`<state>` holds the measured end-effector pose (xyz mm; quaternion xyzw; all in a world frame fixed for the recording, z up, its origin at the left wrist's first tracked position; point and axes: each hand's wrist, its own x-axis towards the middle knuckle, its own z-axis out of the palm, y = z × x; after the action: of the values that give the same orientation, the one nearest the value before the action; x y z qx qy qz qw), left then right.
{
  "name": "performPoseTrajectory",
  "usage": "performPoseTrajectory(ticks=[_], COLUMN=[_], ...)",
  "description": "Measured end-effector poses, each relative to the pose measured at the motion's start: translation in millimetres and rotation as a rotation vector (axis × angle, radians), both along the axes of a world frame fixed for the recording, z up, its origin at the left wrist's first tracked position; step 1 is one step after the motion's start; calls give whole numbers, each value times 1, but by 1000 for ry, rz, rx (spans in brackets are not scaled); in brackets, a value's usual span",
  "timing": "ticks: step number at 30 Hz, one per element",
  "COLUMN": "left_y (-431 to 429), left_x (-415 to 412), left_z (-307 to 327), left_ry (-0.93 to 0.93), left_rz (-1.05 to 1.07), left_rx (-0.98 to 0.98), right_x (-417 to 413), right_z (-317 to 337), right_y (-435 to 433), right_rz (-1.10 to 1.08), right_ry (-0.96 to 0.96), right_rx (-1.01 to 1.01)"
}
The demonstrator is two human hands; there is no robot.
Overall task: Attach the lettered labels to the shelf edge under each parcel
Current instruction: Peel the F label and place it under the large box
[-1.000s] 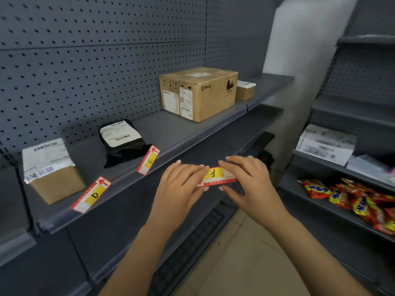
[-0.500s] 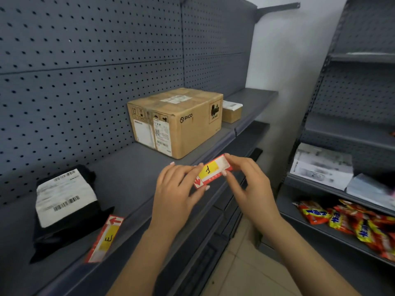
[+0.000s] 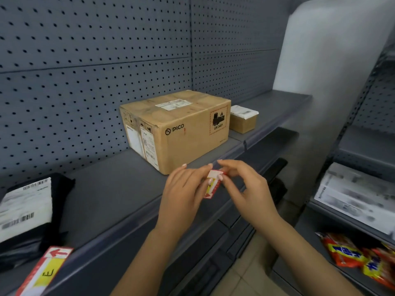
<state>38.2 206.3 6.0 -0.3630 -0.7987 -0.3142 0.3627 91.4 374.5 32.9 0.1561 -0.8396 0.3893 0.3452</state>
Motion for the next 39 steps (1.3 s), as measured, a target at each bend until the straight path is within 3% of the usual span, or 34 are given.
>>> performPoseTrajectory(ticks=[8,15,24,30,35,39], left_y=[65,86,65,59,50,42], left_x=[9,21,8,-17,-38,-49], left_z=[5,6,-7,-6,4,5], left_ry=[-21,-174,-189,-245,-253,-246], left_rz=[87,187,164,111,117,122], left_rx=[110,207,81,187,227,248], right_x=[-15,-25,-53,-73,-97,-112], right_z=[-7,-1,-13,-13,-15,-15], right_y=[58,91,78,75,78,70], right_rz=[180,299,392,369,263,215], right_ry=[-148,-150,-45,-57,-94,-16], right_rx=[-230,-215,-61,-2,232,348])
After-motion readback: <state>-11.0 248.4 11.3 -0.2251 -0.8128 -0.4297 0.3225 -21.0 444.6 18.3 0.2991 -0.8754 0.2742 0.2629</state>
